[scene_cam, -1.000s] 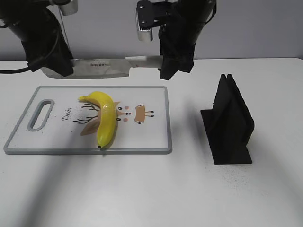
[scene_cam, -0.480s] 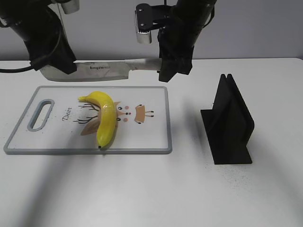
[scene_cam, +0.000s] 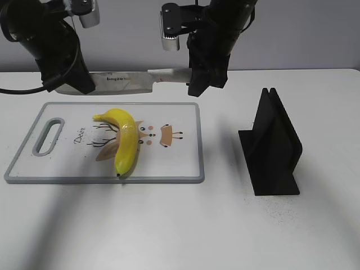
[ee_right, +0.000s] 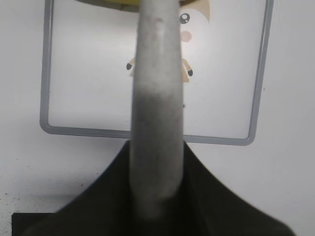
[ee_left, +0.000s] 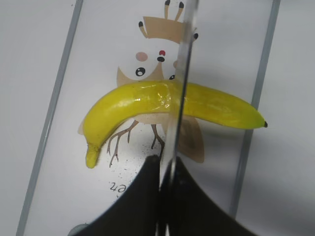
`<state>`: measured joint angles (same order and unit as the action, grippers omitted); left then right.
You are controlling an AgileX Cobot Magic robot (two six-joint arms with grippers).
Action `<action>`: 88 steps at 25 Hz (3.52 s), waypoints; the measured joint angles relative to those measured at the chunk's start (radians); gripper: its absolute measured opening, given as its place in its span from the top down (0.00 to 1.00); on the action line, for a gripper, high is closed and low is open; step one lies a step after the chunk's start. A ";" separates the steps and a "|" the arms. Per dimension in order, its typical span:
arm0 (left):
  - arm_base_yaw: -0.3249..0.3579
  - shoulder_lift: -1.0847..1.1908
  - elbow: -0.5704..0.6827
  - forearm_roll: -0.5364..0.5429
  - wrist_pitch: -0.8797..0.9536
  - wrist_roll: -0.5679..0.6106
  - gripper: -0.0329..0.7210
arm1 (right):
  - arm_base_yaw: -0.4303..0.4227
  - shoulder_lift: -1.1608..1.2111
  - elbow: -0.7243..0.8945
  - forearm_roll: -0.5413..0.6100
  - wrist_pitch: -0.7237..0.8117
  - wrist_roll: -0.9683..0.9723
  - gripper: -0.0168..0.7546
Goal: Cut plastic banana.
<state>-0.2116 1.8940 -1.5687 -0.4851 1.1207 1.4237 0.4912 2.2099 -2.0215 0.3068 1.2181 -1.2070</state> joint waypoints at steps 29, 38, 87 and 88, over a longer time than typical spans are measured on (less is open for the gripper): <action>-0.038 0.300 0.020 -0.049 -0.167 0.039 0.95 | -0.011 0.246 -0.029 -0.084 -0.007 0.056 0.77; -0.038 0.284 0.033 -0.007 -0.185 0.022 0.96 | -0.008 0.266 -0.153 -0.087 0.015 0.055 0.76; -0.017 -0.351 0.042 0.360 -0.033 -0.909 0.14 | 0.005 -0.173 0.095 -0.090 0.006 0.627 0.77; -0.017 -0.357 0.042 0.392 -0.006 -0.967 0.14 | 0.005 -0.185 0.095 -0.096 0.007 0.670 0.77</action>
<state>-0.2284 1.5368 -1.5270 -0.0927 1.1151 0.4567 0.4964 2.0252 -1.9260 0.2109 1.2252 -0.5373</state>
